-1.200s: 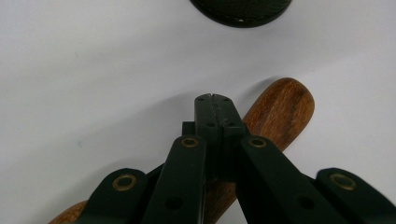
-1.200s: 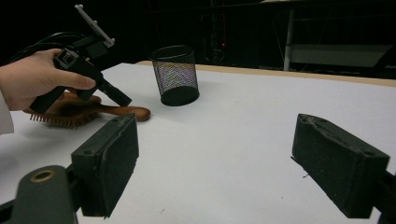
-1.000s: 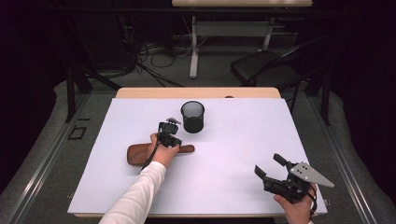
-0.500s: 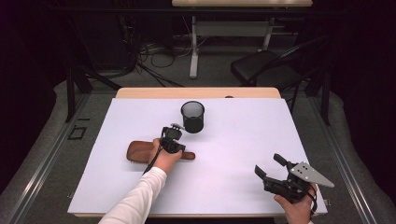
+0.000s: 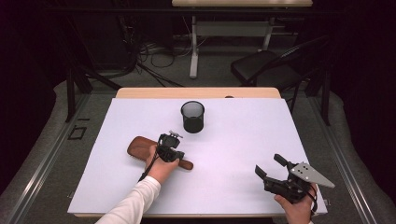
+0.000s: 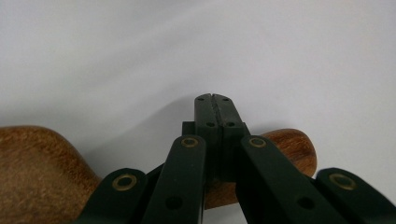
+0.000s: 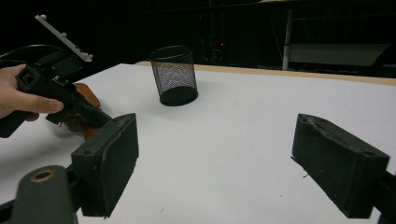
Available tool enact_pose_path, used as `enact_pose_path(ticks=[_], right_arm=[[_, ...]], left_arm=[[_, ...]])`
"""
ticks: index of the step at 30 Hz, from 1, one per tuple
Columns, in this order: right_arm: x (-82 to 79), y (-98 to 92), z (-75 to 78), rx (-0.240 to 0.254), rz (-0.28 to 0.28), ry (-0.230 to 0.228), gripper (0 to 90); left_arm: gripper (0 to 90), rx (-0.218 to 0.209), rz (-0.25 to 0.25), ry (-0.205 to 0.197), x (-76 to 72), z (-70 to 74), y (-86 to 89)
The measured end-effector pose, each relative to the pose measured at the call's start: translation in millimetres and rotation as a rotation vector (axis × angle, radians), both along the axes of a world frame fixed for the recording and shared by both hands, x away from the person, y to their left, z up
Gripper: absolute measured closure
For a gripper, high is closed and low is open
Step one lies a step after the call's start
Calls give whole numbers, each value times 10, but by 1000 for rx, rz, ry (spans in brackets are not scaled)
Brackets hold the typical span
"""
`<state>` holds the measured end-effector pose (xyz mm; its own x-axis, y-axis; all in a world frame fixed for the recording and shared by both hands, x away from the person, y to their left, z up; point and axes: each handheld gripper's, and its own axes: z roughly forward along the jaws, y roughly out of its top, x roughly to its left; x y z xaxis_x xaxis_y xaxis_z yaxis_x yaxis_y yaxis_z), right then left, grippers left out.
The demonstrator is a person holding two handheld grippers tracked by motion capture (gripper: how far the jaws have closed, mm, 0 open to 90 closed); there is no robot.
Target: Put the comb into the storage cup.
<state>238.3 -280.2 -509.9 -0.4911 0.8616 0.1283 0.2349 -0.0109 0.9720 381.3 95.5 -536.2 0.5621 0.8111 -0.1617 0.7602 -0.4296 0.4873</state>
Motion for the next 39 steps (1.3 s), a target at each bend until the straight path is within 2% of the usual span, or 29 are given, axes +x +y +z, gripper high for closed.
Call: enact_pose_path(ticks=[10, 13, 19, 25, 39], right_arm=[[-8, 5, -1, 4, -7, 2, 142], [-15, -4, -3, 8, -12, 5, 142], [-31, -22, -9, 8, -21, 7, 142], [-44, -24, -12, 8, -28, 11, 142], [-48, -28, -12, 1, -26, 9, 142]], left_arm=[[900, -4, -31, -21, -177, -5, 50], [900, 7, -41, -27, -228, -16, 80], [900, -33, -39, -35, -343, -26, 186], [900, -42, -29, -49, -451, -47, 312], [900, -4, -31, -76, -687, -47, 525]])
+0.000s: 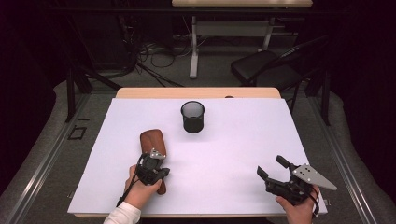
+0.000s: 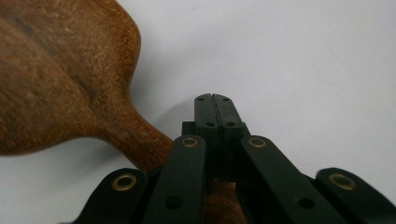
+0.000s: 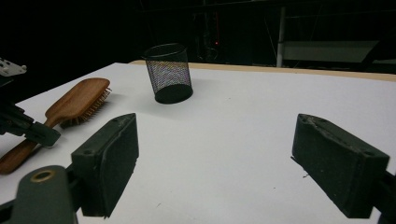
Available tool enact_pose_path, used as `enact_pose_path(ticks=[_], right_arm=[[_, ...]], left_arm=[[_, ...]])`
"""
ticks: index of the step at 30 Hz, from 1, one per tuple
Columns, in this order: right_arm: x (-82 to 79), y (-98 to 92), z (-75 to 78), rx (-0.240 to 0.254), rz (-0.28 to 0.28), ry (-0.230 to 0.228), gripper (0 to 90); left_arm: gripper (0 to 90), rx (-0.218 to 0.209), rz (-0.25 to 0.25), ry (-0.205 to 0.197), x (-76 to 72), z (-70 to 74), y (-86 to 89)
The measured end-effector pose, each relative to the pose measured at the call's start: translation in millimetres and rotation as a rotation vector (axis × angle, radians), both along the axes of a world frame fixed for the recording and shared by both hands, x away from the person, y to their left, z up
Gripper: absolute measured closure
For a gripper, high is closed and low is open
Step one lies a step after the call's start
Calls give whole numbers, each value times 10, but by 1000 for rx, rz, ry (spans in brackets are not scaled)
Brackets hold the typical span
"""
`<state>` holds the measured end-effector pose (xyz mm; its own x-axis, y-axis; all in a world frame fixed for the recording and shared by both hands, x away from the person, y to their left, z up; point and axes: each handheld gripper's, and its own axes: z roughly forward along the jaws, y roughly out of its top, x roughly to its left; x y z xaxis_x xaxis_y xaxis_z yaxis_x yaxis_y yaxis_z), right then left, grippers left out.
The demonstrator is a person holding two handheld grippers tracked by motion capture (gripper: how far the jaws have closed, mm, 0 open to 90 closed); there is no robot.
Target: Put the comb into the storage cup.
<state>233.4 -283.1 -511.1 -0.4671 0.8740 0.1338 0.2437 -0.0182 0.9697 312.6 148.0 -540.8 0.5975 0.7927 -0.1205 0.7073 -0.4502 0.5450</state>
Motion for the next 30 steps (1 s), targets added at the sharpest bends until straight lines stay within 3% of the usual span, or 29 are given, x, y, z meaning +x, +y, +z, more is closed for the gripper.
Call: enact_pose_path(ticks=[17, 30], right_arm=[[0, -1, -1, -5, -19, 5, 142], [14, 4, -7, -21, -20, 19, 122]], left_arm=[[900, 8, 59, -12, -131, 9, 310], [900, 7, 75, -16, -144, 17, 380]])
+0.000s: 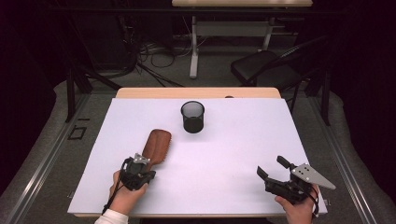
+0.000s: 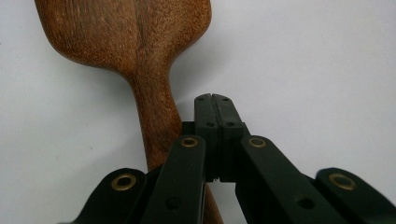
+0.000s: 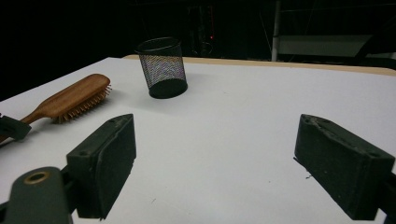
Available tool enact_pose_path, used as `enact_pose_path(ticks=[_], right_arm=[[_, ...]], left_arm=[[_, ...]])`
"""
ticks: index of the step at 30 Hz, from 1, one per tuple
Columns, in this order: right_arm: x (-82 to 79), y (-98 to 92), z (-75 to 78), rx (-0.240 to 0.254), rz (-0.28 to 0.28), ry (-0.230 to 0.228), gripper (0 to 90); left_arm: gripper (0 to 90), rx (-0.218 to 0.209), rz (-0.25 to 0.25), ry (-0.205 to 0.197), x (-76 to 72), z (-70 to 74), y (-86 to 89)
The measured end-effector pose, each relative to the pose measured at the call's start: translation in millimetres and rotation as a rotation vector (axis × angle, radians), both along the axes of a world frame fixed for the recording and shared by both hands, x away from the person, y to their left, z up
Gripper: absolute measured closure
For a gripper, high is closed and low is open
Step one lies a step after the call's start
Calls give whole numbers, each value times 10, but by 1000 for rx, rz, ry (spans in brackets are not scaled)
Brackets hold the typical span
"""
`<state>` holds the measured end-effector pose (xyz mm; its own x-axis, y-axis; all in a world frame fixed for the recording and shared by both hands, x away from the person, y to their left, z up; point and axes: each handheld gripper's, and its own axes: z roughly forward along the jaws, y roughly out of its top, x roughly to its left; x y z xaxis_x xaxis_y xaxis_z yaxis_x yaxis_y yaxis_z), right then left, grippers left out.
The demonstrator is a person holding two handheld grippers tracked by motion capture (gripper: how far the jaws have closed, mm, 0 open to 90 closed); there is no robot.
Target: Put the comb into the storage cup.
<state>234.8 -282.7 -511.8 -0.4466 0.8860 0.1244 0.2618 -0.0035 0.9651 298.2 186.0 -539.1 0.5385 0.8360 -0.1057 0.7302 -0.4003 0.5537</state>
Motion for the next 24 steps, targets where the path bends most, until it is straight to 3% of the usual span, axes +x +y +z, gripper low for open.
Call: enact_pose_path(ticks=[9, 24], right_arm=[[8, 19, -5, -6, 13, 6, 103], [7, 18, -7, 2, 10, 8, 103]], left_arm=[[900, 1, 14, -15, -13, 15, 20], [900, -8, 52, -8, -20, 14, 165]])
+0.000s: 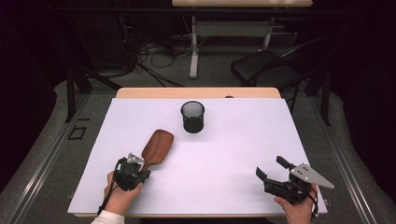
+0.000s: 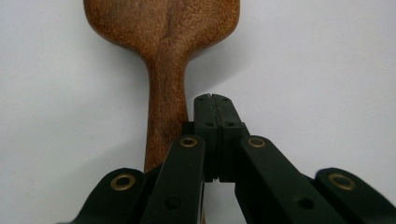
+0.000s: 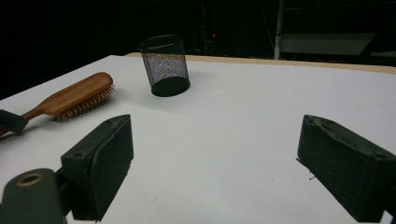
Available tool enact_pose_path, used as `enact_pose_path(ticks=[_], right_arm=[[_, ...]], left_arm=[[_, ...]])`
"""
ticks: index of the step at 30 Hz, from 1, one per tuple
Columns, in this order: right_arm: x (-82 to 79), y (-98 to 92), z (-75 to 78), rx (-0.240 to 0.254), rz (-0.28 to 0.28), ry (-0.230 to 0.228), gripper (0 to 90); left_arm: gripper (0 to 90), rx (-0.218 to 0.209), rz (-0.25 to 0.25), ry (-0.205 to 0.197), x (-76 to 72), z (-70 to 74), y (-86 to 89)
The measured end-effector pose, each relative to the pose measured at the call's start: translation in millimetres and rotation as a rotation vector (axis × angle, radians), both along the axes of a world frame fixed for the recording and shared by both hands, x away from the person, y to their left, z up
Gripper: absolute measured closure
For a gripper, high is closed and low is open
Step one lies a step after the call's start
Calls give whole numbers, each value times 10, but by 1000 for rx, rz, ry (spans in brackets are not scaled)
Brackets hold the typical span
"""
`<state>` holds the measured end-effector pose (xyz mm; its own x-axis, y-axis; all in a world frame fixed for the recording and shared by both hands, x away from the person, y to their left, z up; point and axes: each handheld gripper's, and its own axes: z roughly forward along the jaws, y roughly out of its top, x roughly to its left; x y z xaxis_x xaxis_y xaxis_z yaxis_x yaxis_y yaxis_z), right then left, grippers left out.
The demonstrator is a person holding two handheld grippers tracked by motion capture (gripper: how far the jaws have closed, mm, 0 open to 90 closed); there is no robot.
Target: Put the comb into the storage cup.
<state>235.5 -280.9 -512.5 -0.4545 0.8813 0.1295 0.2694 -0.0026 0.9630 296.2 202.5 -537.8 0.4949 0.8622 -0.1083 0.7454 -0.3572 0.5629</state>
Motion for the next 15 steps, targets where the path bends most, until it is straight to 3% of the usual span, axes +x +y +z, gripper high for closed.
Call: enact_pose_path(ticks=[15], right_arm=[[4, -7, -2, 1, 1, 2, 103]], left_arm=[[888, -35, 3, -29, -35, 67, 38]])
